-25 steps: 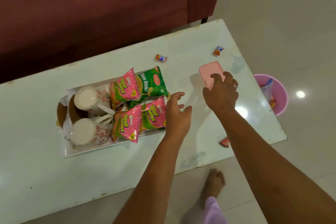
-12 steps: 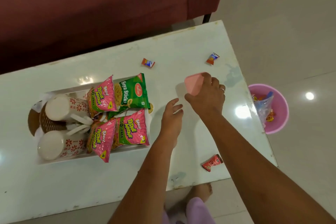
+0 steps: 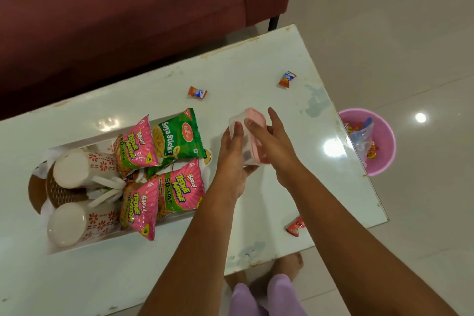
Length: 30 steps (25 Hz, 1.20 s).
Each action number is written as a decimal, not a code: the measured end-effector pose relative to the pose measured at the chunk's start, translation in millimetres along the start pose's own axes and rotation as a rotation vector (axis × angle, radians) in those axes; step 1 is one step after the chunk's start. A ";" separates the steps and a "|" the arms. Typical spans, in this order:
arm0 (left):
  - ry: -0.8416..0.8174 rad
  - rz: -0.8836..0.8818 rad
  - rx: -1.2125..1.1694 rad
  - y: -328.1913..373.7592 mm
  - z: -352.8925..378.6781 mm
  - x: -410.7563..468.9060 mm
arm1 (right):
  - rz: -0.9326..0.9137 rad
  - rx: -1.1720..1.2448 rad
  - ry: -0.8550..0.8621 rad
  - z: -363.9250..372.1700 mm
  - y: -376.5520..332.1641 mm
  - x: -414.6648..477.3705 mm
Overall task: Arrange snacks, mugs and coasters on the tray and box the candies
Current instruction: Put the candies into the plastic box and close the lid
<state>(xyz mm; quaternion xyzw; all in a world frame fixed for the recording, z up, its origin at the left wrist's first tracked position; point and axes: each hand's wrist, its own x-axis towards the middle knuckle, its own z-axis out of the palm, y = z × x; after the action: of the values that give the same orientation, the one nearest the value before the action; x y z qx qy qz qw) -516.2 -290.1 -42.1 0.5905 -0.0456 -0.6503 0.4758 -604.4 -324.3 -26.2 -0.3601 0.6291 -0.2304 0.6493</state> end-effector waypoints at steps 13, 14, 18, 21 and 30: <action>-0.041 -0.089 -0.247 3.0 -23.2 -5.0 | 0.037 0.316 0.139 19.2 -10.4 0.0; -0.056 -0.114 -0.268 3.3 -26.3 -5.4 | 0.040 0.334 0.159 14.8 -10.6 4.5; -0.022 -0.161 -0.355 0.2 -36.1 -5.7 | -0.060 -0.021 0.397 -7.2 3.1 25.1; -0.023 -0.173 -0.418 -3.2 -41.1 -5.5 | -0.156 -0.865 0.505 -25.3 32.2 39.7; -0.014 -0.216 -0.429 -9.8 -35.5 -0.5 | -0.231 -0.989 0.503 -22.0 50.6 41.1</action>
<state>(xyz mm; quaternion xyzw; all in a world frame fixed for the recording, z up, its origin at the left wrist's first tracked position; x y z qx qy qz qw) -493.0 -266.6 -58.4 0.4728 0.1535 -0.6965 0.5175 -629.6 -327.1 -90.2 -0.6220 0.7538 -0.0566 0.2042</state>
